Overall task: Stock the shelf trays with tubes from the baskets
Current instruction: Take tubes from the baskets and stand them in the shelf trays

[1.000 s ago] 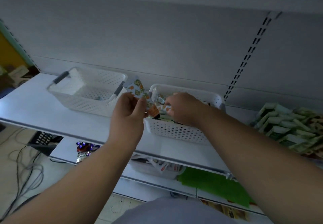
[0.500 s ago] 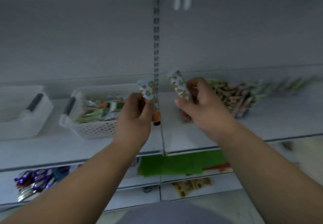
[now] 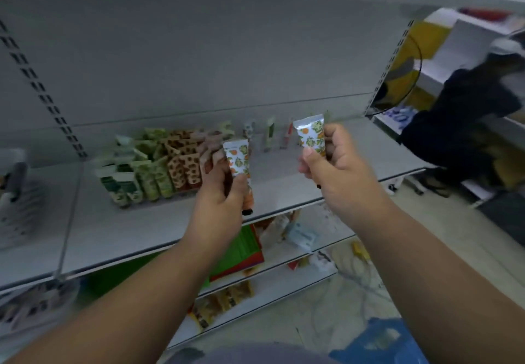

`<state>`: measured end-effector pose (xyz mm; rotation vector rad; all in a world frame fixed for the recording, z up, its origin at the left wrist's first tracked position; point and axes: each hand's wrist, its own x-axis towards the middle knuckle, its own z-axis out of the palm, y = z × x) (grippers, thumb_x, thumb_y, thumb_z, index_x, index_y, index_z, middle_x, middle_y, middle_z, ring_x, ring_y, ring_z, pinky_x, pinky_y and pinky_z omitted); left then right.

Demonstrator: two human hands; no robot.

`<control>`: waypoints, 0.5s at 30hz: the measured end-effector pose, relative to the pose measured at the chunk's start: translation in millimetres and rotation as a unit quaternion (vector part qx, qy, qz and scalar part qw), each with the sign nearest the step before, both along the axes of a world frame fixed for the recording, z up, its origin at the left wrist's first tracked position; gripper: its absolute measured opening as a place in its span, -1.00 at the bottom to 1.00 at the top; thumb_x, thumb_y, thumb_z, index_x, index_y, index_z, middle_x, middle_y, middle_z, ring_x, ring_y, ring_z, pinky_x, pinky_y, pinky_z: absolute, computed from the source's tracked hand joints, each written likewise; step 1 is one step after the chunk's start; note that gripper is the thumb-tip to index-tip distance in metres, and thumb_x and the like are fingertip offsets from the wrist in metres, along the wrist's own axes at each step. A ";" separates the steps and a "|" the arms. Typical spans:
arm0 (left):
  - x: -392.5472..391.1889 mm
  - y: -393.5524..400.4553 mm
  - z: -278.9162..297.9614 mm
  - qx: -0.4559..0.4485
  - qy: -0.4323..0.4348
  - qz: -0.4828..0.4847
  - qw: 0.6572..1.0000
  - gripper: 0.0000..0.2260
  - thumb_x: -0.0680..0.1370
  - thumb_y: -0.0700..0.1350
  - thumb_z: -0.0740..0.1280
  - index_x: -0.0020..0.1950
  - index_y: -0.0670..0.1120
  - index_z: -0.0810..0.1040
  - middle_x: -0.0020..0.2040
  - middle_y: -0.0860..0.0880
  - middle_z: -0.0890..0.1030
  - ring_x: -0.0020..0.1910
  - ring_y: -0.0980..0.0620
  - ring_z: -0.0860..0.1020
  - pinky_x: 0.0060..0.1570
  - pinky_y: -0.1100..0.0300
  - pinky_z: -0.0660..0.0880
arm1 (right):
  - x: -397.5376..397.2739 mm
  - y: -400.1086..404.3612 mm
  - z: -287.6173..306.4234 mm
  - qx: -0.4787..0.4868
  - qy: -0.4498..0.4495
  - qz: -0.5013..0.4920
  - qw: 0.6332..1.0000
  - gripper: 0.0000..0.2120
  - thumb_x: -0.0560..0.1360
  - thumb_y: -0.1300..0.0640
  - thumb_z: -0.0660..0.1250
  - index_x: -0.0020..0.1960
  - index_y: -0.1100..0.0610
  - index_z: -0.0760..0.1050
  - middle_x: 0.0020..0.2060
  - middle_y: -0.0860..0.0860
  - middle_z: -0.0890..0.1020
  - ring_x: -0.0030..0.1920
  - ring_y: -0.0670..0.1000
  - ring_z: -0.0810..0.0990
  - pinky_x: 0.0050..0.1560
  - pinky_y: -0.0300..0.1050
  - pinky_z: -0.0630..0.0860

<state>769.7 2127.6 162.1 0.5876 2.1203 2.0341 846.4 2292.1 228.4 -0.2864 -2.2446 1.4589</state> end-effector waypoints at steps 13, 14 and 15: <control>-50.2 54.6 -39.2 -0.037 -0.048 -0.012 0.998 -0.94 0.65 -0.22 0.14 0.06 -0.14 0.40 -0.35 0.07 0.40 -0.36 0.11 0.40 -0.25 0.17 0.37 | -92.8 61.1 -16.5 0.163 -0.064 -0.029 0.984 -0.70 0.49 0.09 0.40 0.09 -0.13 0.33 -0.18 -0.15 0.55 -0.23 -0.26 0.52 -0.36 -0.50 0.35; -53.1 57.9 -42.0 -0.050 -0.065 -0.002 0.997 -0.87 0.66 -0.22 0.14 0.16 -0.23 0.38 -0.37 0.10 0.41 -0.39 0.16 0.40 -0.29 0.25 0.37 | -100.7 65.8 -17.3 0.180 -0.056 -0.022 0.982 -0.71 0.49 0.09 0.40 0.09 -0.13 0.34 -0.19 -0.16 0.55 -0.23 -0.28 0.51 -0.35 -0.51 0.34; -55.6 60.6 -45.0 -0.058 -0.079 0.003 0.995 -0.79 0.66 -0.20 0.14 0.24 -0.30 0.34 -0.39 0.12 0.42 -0.41 0.17 0.40 -0.32 0.29 0.37 | -110.5 70.9 -18.6 0.193 -0.048 -0.015 0.980 -0.75 0.50 0.09 0.39 0.08 -0.11 0.37 -0.20 -0.15 0.55 -0.24 -0.30 0.50 -0.34 -0.51 0.33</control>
